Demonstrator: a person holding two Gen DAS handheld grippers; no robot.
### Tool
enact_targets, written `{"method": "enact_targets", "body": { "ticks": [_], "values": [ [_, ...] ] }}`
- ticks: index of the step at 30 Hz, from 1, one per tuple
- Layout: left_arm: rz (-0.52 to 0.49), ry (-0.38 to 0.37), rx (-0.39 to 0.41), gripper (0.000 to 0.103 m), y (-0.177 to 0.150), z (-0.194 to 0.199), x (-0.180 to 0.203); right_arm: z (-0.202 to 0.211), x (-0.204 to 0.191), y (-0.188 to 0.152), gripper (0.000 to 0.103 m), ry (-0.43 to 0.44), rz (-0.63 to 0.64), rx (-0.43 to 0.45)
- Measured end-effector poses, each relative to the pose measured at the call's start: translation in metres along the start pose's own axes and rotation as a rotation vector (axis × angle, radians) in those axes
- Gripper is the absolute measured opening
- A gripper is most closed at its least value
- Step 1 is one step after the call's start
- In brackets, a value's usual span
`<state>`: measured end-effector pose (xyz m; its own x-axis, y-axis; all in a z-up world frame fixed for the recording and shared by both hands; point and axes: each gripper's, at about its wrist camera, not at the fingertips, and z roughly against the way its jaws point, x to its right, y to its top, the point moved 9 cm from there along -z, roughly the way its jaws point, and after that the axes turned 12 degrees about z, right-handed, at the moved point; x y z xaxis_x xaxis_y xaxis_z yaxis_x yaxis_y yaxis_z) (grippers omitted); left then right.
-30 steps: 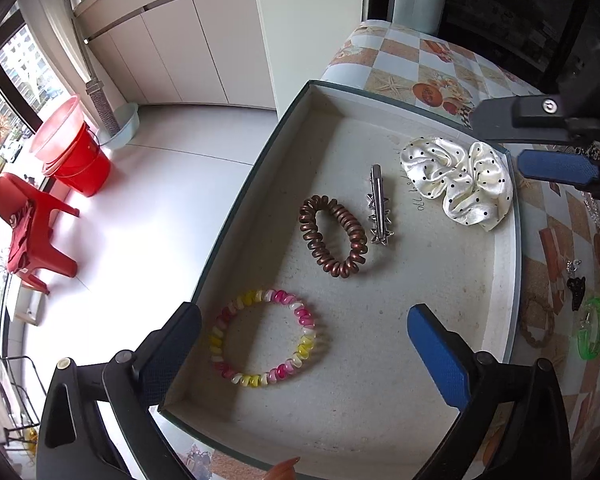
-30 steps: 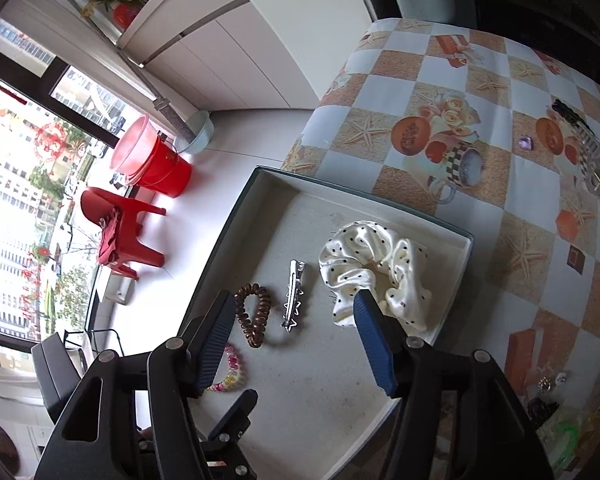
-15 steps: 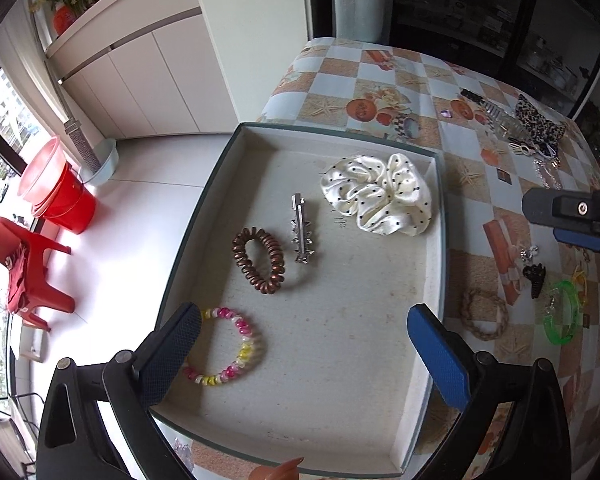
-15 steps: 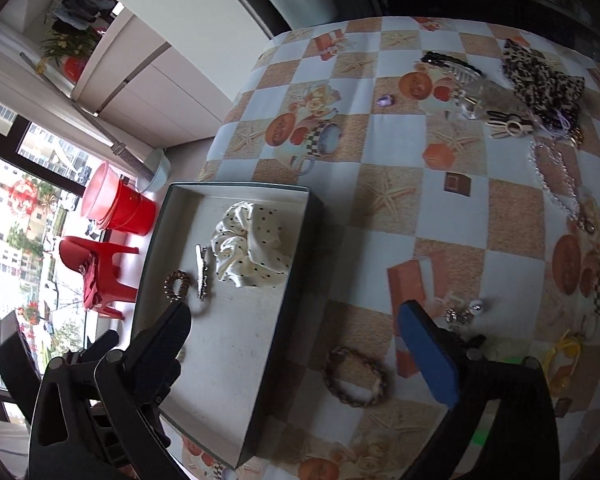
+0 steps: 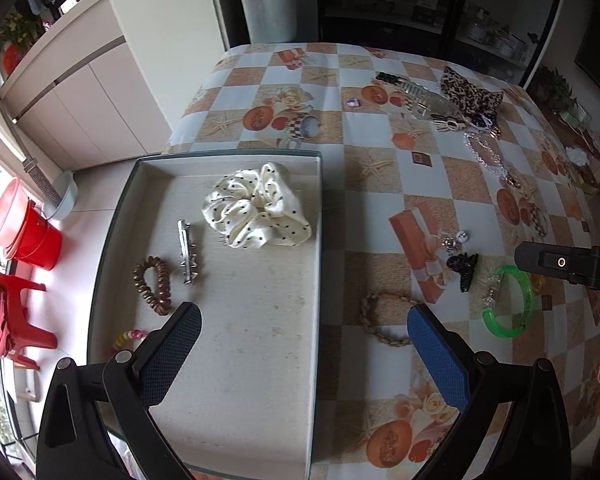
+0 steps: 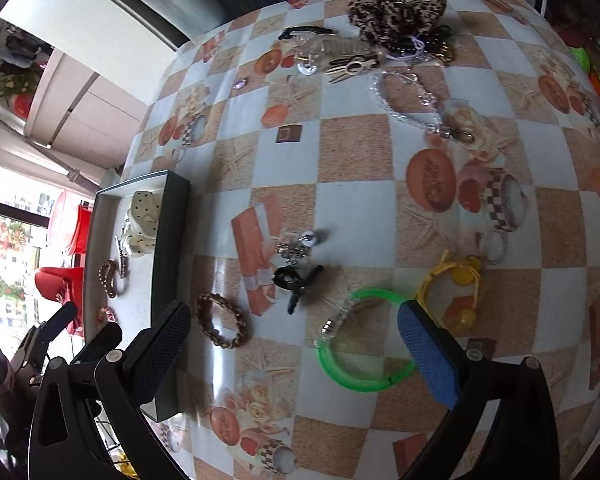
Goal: Organize jewelry
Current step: 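Move both tools back over the table toward the braided bracelet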
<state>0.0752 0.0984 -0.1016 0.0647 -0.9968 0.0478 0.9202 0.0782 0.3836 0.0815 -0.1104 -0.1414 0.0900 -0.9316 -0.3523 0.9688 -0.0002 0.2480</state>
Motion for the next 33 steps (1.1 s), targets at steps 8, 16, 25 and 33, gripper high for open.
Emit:
{"method": "enact_targets", "body": {
  "ticks": [8,16,25,33],
  "values": [
    [-0.044,-0.056,-0.052,0.103,-0.012,-0.01,0.046,0.007,0.035,-0.003,0.103,-0.046,-0.031,-0.005],
    [0.016,-0.063,-0.127,0.103,-0.031,-0.029,0.066,0.011,0.066,0.006,0.103,-0.098,-0.019,0.0],
    [0.049,-0.006,-0.145,0.103,-0.043,-0.055,0.071,0.001,0.083,0.01,0.103,-0.13,0.018,-0.022],
    [0.076,0.034,-0.143,0.103,-0.041,-0.073,0.067,-0.014,0.092,0.026,0.103,-0.19,0.095,-0.028]
  ]
}}
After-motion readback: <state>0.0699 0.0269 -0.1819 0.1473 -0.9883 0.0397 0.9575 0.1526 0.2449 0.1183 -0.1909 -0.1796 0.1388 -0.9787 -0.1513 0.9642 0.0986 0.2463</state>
